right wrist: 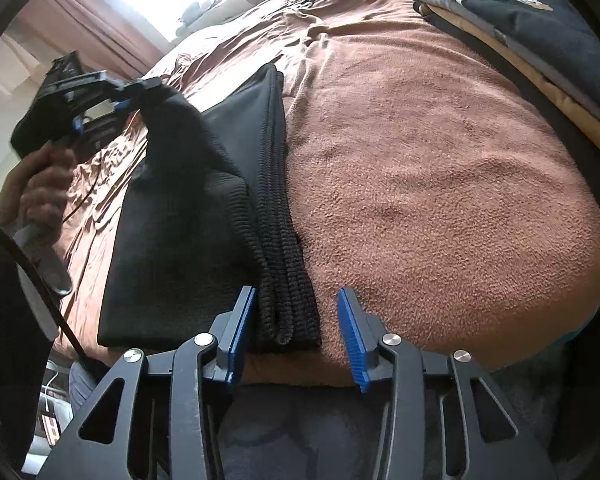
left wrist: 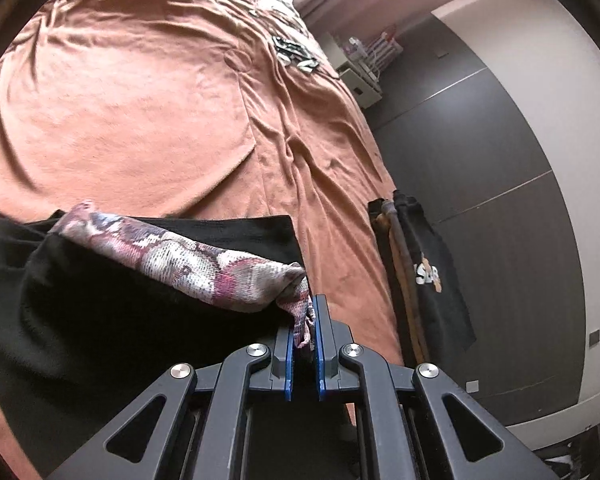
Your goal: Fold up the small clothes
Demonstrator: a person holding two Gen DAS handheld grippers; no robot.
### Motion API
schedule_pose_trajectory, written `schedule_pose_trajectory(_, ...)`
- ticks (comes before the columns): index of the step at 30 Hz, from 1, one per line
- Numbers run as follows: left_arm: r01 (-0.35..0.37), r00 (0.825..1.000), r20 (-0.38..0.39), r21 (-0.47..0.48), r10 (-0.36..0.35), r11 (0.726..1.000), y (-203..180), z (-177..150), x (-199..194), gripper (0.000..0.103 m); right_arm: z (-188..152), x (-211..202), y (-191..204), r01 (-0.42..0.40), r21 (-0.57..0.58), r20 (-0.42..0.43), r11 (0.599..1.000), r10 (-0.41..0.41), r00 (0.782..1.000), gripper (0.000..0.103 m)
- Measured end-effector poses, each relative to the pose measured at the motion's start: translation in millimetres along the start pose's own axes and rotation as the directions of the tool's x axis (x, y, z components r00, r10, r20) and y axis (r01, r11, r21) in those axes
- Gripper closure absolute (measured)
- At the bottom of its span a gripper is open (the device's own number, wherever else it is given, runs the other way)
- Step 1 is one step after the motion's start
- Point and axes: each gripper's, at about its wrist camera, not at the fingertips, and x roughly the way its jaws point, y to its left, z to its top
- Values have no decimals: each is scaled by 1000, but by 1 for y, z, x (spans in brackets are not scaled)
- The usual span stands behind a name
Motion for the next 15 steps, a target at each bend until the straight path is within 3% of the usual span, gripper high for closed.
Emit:
schedule_pose_trajectory(2, -5, 1000, -8, -6, 5, 1000, 4, 3, 9, 94, 0, 2, -1, -1, 0, -5, 1000, 1, 1000, 66)
schedule_pose_trajectory(4, -3, 1000, -7, -12, 3, 1000, 6, 5, 14, 87, -1, 3, -2, -4, 2, -6, 1000, 4, 1000, 67)
schedule_pose_trajectory(6, -13, 1000, 10, -3, 13, 1000, 7, 7, 13, 66, -1, 3, -3, -7, 4, -6, 1000, 7, 1000, 69)
schedule_pose_trajectory(8, -36, 999, 32, 10, 35, 999, 8, 7, 10, 59, 0, 4, -3, -9, 3, -8, 1000, 9, 1000, 69)
schedule_pose_trajectory(11, -45, 998, 46, 20, 44, 999, 12, 6, 5, 59, 1, 3, -3, -13, 6, -11, 1000, 13, 1000, 70)
schedule_pose_trajectory(15, -108, 994, 32, 64, 106, 992, 14, -4, 1, 59, 5, 0, -2, -24, 12, -1, 1000, 24, 1000, 69)
